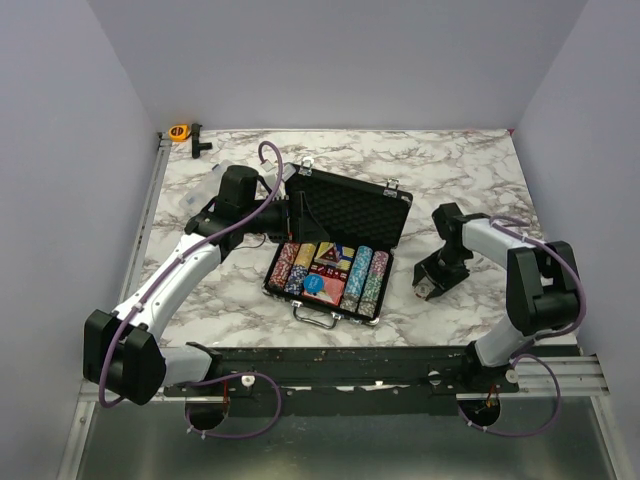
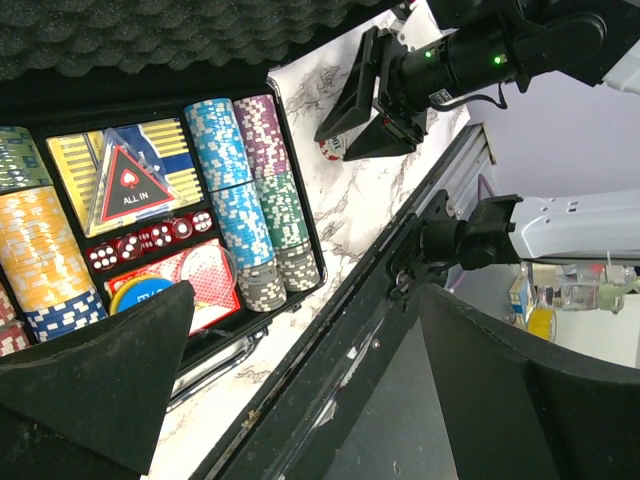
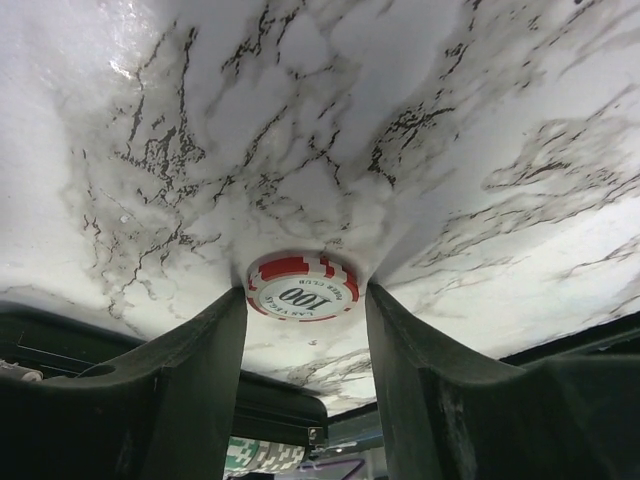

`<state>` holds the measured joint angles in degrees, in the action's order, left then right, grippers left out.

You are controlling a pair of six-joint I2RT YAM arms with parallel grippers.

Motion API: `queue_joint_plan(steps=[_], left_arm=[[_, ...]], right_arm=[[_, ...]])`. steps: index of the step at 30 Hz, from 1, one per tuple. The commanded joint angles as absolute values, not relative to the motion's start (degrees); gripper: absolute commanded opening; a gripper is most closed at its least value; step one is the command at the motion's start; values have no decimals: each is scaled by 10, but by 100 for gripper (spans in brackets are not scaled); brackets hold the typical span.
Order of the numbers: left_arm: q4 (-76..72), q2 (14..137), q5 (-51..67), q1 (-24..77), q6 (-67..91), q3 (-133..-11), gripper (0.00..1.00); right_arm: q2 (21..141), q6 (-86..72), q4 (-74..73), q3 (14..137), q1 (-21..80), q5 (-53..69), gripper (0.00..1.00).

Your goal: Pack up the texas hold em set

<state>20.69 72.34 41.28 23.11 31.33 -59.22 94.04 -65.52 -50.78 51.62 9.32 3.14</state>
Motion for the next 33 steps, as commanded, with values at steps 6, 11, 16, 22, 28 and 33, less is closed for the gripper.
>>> queue_joint_plan(steps=[6,11,16,22,28,33], left_arm=[[196,729,430,234,308,-584,93],[191,728,428,234,308,-580,93],[189,726,420,234,304,-577,93],[194,730,411,232,299,-577,93],[182,738,409,232,305,-570,93],[175,751,405,232,312,-567,92]], right_arm=[[931,-694,-469,435,100,-50,46],[928,-697,-452,417,100,-50,31],[931,-678,-458,435,100,-33,19],[915,-666,-489,468,100,-20,1],[872,-673,-488,460,100,13,1],[851,-687,-503,467,100,12,1]])
